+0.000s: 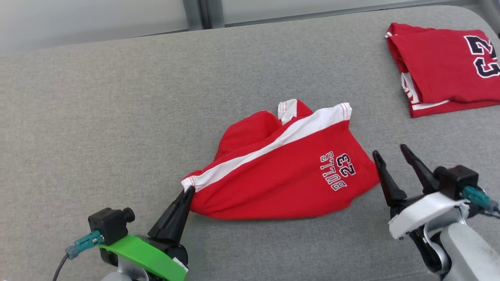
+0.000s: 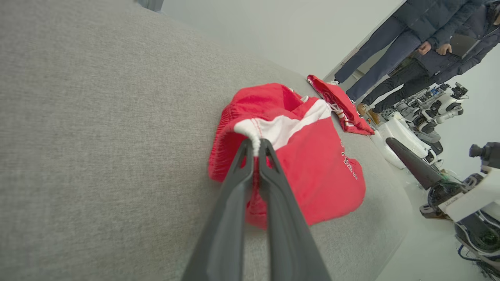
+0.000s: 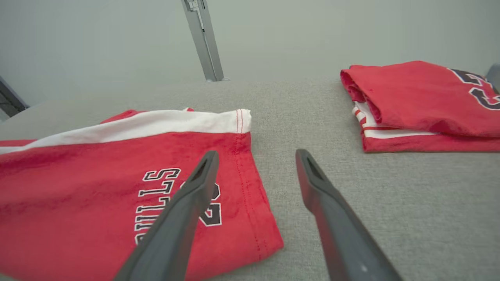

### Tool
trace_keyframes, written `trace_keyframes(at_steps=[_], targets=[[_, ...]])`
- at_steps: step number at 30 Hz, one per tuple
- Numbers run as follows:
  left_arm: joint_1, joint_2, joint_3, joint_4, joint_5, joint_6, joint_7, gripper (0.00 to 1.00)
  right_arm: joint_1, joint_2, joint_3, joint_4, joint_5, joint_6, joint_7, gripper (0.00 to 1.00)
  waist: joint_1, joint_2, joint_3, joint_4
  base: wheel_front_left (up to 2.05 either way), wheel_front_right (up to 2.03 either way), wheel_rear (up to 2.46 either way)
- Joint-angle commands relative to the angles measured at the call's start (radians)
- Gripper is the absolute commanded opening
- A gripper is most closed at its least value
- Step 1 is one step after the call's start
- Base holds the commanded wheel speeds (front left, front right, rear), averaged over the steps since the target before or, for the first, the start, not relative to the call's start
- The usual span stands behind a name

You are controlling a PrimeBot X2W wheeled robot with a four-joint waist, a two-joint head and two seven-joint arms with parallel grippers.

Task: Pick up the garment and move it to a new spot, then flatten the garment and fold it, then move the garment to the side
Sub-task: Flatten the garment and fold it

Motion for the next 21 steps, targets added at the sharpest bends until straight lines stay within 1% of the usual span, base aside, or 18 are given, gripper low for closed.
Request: trace_keyframes(at_steps=[1,3,5,8,10,12,14,21], targets=[[0.01,-0.006,0.008,0.01,-0.005,0.001,-0.012,0.0,-0.063,-0.039,0.054,0.036,0.047,-0.001,0.035,1.0,0.0,0.0,-0.006,0.031,0.0,0.0,0.0],[0.004,-0.012,0.015,0.024,-0.012,-0.001,-0.021,0.0,-0.149,-0.082,0.137,0.076,0.138,-0.001,0.103,1.0,0.0,0.0,-0.002,0.043,0.0,0.0,0.0],[-0.011,-0.014,0.018,0.039,-0.009,-0.004,-0.028,0.0,-0.219,-0.111,0.209,0.093,0.247,-0.001,0.184,1.0,0.0,0.0,0.006,0.055,0.0,0.0,0.0],[-0.036,-0.019,0.018,0.062,-0.005,-0.007,-0.032,0.0,-0.315,-0.154,0.286,0.097,0.419,-0.001,0.286,1.0,0.0,0.0,0.024,0.074,0.0,0.0,0.0],[-0.049,-0.02,0.015,0.074,-0.002,-0.007,-0.032,0.0,-0.352,-0.178,0.317,0.101,0.489,-0.001,0.325,1.0,0.0,0.0,0.035,0.086,0.0,0.0,0.0],[-0.063,-0.025,0.011,0.086,-0.001,-0.009,-0.034,0.0,-0.39,-0.212,0.351,0.113,0.519,-0.001,0.343,1.0,0.0,0.0,0.046,0.1,0.0,0.0,0.0],[-0.077,-0.028,0.007,0.099,0.001,-0.01,-0.036,0.0,-0.418,-0.238,0.379,0.129,0.542,-0.001,0.331,1.0,0.0,0.0,0.056,0.112,0.0,0.0,0.0],[-0.1,-0.031,-0.002,0.127,-0.006,-0.015,-0.046,0.0,-0.46,-0.267,0.462,0.162,0.643,-0.001,0.336,1.0,0.0,0.0,0.07,0.128,0.0,0.0,0.0]])
